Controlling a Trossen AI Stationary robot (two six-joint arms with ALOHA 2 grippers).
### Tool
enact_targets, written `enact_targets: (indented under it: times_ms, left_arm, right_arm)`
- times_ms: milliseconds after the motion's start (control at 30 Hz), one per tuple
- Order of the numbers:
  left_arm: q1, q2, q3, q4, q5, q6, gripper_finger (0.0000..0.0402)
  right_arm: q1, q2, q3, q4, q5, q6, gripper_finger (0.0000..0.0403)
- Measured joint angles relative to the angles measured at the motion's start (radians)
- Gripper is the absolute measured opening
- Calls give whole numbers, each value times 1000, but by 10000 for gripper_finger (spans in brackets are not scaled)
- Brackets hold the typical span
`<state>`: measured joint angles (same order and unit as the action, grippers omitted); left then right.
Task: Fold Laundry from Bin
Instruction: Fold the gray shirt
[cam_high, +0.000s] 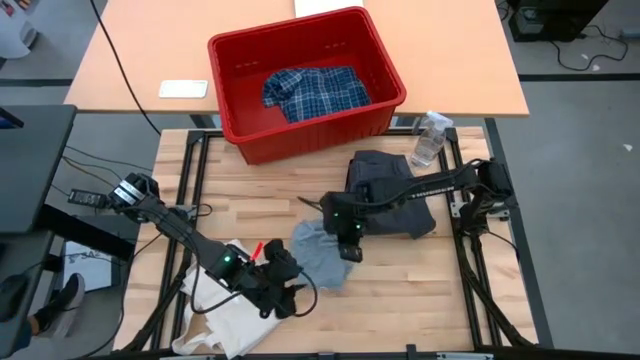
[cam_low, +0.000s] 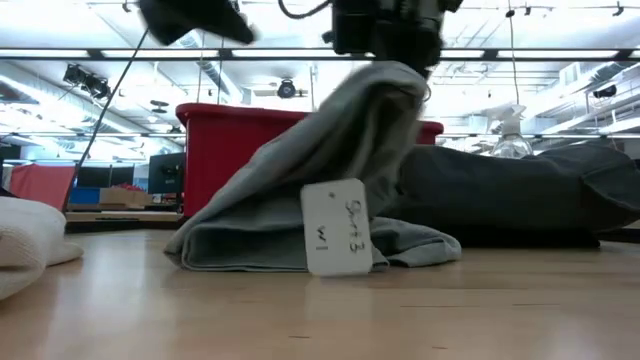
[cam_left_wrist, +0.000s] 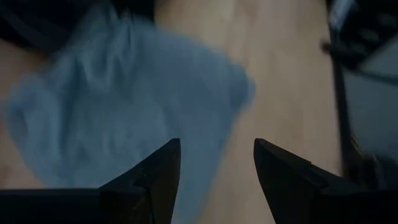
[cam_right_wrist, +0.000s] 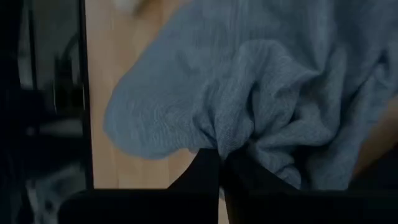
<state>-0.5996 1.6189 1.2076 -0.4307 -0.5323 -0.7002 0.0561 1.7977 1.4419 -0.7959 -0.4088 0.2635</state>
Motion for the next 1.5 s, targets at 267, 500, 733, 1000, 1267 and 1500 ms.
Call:
enact_targets:
  times_ms: [267,500,733,1000,1267,1500]
  left_arm:
    - [71,98,-2,78,-76,-5,208]
    - [81,93,-2,85,-104,-207,216]
    - [91,96,-2,12,-207,-333,237]
    - [158,96,-1,-4,-244,-313,238]
    - [208,96,-1,-91,-244,-371,158]
    - [172,65,-1,-201,-235,-376,16]
  right_arm:
    - [-71,0,6,87,-43,153,7]
    - [-140,0,6,127,84,369,8]
    - [-152,0,6,230,75,542,9]
    - [-150,0,7,273,44,615,10]
    - [-150,0,7,316,4,592,12]
    - [-152,-8,7,251,10,214,56]
